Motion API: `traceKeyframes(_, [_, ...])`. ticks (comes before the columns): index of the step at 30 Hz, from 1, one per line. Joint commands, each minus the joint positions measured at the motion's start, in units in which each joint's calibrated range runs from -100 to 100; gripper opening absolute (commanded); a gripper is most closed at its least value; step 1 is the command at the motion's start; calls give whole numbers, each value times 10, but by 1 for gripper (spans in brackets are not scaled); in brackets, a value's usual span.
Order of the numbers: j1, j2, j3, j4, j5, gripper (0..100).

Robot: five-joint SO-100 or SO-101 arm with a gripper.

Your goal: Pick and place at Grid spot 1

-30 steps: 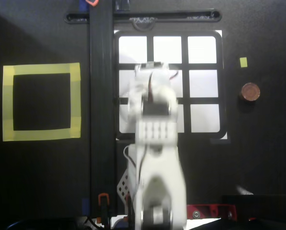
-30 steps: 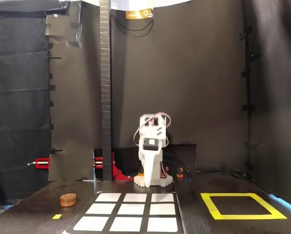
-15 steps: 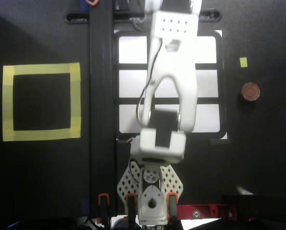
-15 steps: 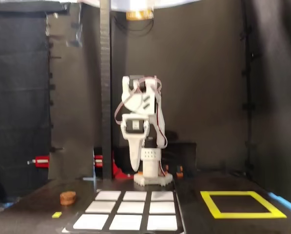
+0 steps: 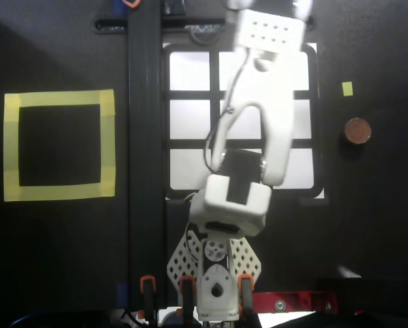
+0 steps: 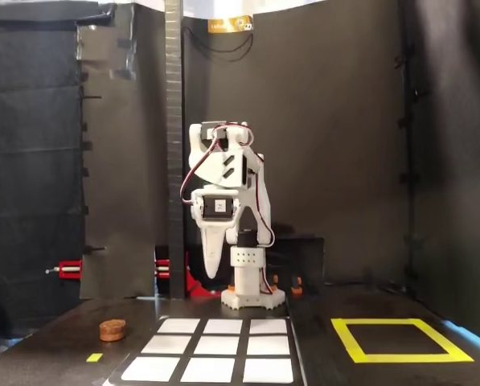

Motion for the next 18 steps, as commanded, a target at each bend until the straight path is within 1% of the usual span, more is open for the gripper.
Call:
traceKeyframes(1, [50, -1, -21, 7, 119, 0])
traceKeyframes(4, [112, 21, -21, 0, 243, 0])
traceKeyframes(11, [273, 39, -22, -48, 421, 0])
traceKeyframes(14, [342, 42, -22, -52, 479, 0])
traceKeyframes(16, [370, 45, -22, -61, 500, 0])
traceKeyframes(18, [380, 53, -22, -70, 506, 0])
